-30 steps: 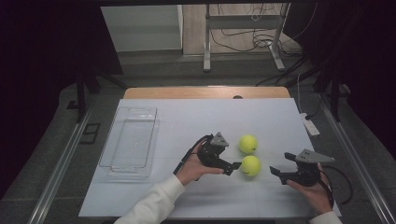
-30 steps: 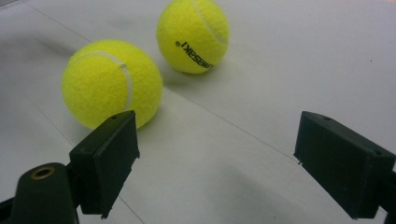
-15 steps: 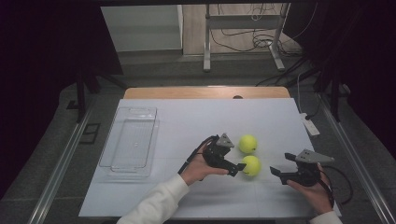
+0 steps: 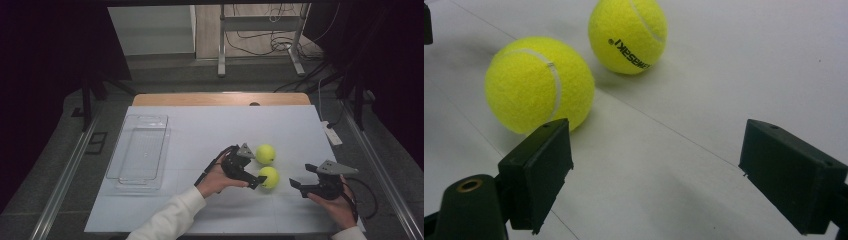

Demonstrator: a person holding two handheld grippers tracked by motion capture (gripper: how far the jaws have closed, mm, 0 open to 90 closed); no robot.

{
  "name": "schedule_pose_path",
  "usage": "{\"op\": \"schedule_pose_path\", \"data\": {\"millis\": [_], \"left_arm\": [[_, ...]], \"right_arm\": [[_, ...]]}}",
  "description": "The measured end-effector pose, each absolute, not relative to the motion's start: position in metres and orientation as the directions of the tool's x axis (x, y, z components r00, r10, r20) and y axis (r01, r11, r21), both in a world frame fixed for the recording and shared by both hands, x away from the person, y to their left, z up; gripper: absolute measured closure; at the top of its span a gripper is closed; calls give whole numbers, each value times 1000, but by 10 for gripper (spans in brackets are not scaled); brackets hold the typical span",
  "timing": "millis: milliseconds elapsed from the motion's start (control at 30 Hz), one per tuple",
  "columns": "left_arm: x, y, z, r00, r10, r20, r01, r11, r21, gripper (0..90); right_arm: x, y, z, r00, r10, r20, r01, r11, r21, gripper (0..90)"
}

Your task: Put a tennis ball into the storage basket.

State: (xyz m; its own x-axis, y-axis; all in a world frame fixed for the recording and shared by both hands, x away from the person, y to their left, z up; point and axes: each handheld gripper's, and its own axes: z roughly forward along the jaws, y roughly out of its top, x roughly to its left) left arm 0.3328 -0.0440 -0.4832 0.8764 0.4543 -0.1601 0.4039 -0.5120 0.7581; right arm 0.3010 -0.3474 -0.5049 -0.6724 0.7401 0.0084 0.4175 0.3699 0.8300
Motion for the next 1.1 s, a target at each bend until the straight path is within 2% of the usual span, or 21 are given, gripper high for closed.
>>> {"op": "schedule_pose_path", "data": {"millis": [1100], "left_arm": [[337, -76, -498, 904, 394, -164, 380, -569, 729, 109]], "right_arm": [[300, -349, -504, -669, 743, 9, 416, 365, 833, 138]]}}
